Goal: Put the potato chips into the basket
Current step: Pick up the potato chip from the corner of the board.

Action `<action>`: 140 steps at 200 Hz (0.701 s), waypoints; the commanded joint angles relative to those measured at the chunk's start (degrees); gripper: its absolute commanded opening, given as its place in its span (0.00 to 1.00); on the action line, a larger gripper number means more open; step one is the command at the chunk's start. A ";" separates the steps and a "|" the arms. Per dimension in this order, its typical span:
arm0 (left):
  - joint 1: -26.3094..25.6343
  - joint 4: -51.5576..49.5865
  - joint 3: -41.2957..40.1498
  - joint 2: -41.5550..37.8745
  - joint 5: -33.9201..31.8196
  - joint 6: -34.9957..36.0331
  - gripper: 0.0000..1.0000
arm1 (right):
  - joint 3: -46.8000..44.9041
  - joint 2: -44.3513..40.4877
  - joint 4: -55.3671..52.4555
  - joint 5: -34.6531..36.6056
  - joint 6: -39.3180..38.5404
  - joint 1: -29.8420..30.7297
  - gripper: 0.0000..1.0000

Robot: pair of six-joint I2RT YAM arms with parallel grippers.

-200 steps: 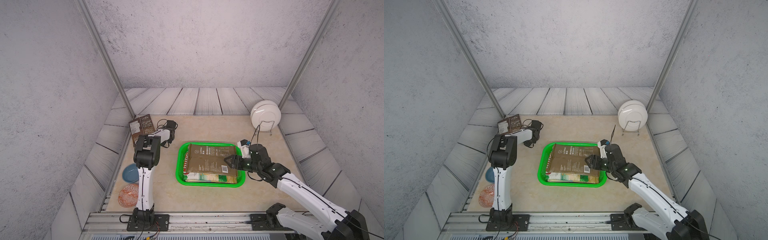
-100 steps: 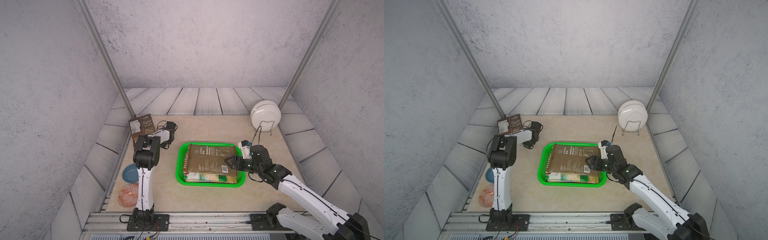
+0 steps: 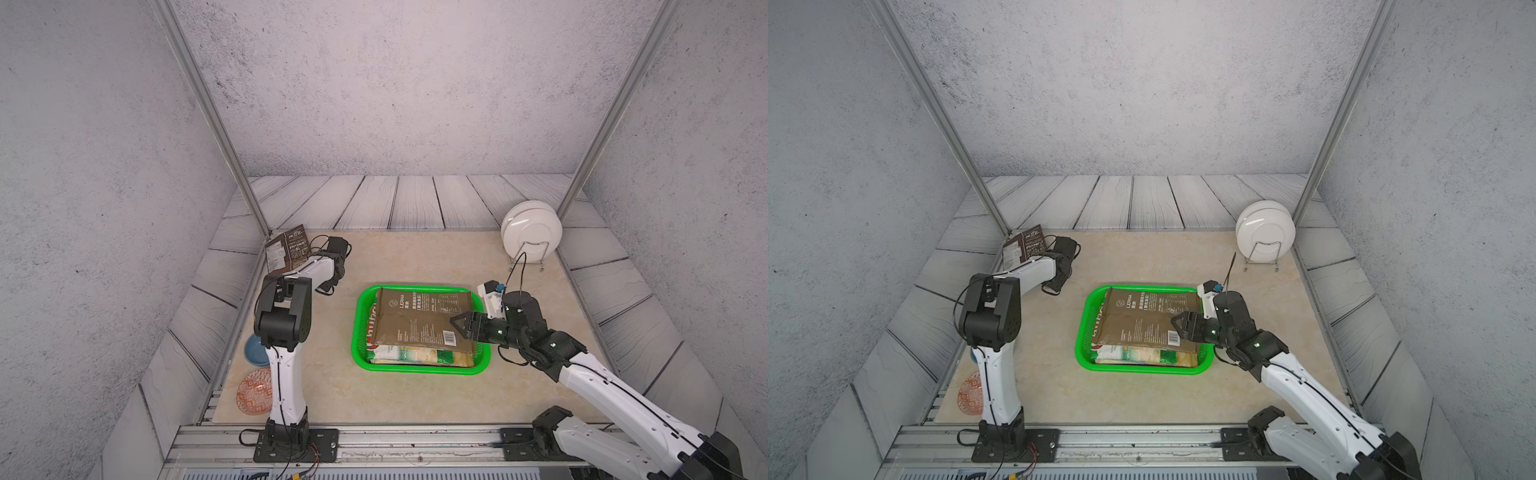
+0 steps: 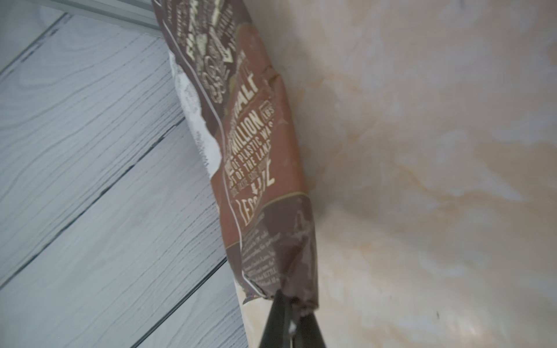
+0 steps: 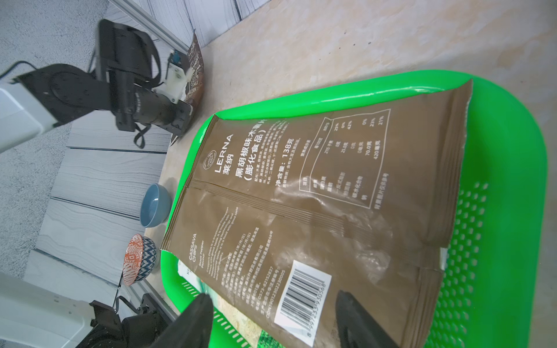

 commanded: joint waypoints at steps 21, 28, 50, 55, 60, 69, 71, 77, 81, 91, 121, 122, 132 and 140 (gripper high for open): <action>-0.61 -7.11 -0.47 -14.33 7.19 -1.24 0.00 | 0.55 -2.79 0.30 -1.42 -2.18 -0.14 0.69; -0.60 -8.14 -0.57 -16.39 8.66 -0.83 0.00 | 0.82 -3.19 0.16 -1.55 -2.58 -0.12 0.69; -0.60 -11.85 -0.11 -22.21 13.62 0.16 0.00 | 1.76 -4.64 -0.48 -2.21 -3.88 -0.12 0.69; -0.60 -12.84 0.21 -23.65 14.81 0.34 0.00 | 1.88 -5.05 -0.60 -2.36 -4.24 -0.12 0.69; -0.60 -13.66 0.45 -24.89 15.94 0.76 0.00 | 2.04 -5.41 -0.60 -2.45 -4.65 -0.15 0.69; -0.60 -14.75 0.54 -27.02 17.90 1.70 0.00 | 2.19 -6.12 -0.65 -2.63 -5.16 -0.13 0.69; -0.60 -14.89 0.67 -27.29 18.44 1.90 0.00 | 2.24 -6.26 -0.72 -2.65 -5.34 -0.12 0.69; -0.60 -15.54 0.94 -28.67 19.52 2.32 0.00 | 2.34 -6.78 -0.61 -2.66 -5.66 -0.13 0.69; -0.60 -16.26 1.30 -29.37 20.17 2.44 0.00 | 2.34 -7.05 -0.46 -2.66 -5.84 -0.16 0.69; -0.60 -17.91 2.46 -30.99 21.34 2.65 0.00 | 2.34 -7.75 -0.01 -2.80 -6.40 -0.14 0.69; -0.60 -26.27 8.30 -34.91 31.47 3.58 0.00 | 2.58 -9.74 0.26 -3.42 -7.92 -0.12 0.69; -0.60 -26.58 8.49 -35.06 32.08 3.64 0.00 | 2.64 -9.88 0.22 -3.48 -7.99 -0.12 0.69; -0.60 -29.70 10.75 -36.08 36.67 4.00 0.00 | 2.89 -10.40 0.25 -4.08 -8.64 -0.17 0.69; -0.60 -32.03 12.57 -36.64 39.42 4.05 0.00 | 3.19 -10.64 0.27 -4.70 -9.13 -0.12 0.69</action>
